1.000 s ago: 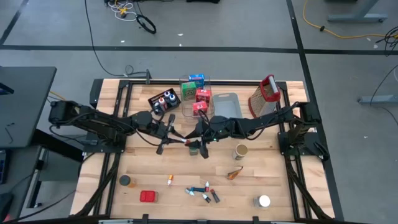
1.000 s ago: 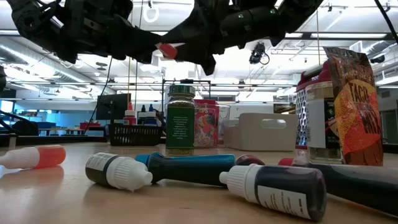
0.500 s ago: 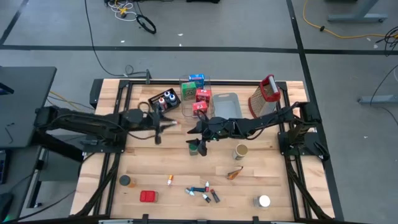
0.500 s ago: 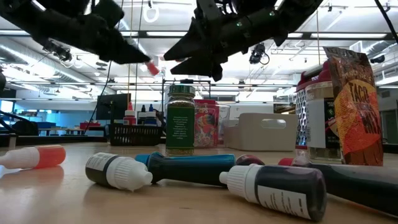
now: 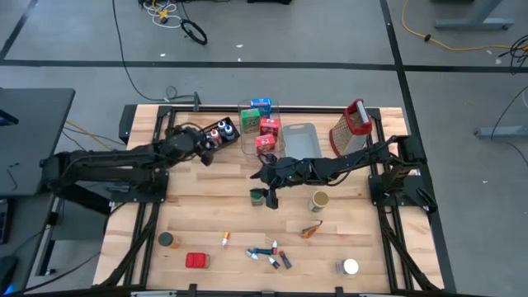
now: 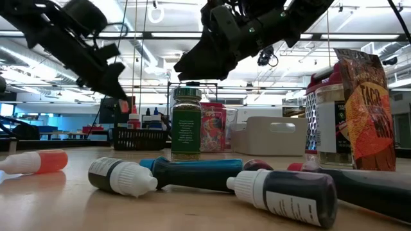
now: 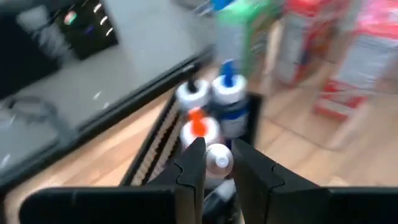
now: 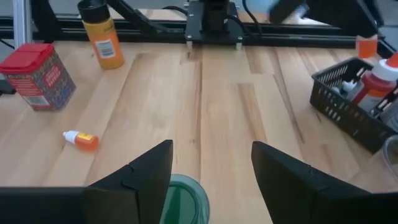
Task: Pick & Place Kitchen Items
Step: Put the right small yellow food coloring bottle into the black bin, then put the small yellow food coloring bottle into the black bin
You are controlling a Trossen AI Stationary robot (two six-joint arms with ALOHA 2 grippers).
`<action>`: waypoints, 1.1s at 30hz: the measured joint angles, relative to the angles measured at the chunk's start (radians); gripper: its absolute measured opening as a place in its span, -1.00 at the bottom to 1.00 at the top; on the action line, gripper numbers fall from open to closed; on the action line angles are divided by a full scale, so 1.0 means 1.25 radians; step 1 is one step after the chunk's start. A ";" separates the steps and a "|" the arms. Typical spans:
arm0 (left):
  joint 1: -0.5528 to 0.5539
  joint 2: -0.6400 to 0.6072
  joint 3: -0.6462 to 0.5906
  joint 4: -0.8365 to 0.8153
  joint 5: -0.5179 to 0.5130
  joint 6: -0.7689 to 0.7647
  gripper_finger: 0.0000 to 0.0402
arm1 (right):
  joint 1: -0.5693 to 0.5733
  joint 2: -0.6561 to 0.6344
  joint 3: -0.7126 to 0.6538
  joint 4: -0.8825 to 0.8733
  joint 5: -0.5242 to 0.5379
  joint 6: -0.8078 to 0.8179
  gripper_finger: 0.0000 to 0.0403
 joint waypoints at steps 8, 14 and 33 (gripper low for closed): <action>0.151 0.116 0.000 -0.004 0.059 -0.012 -0.64 | 0.000 0.000 0.000 -0.002 -0.002 -0.004 0.14; 0.195 0.227 0.000 0.084 0.142 0.036 -0.63 | 0.000 0.000 0.000 -0.001 -0.002 -0.004 0.14; 0.191 0.256 0.000 0.126 0.137 0.057 -0.23 | 0.000 0.000 0.000 0.000 -0.002 -0.005 0.14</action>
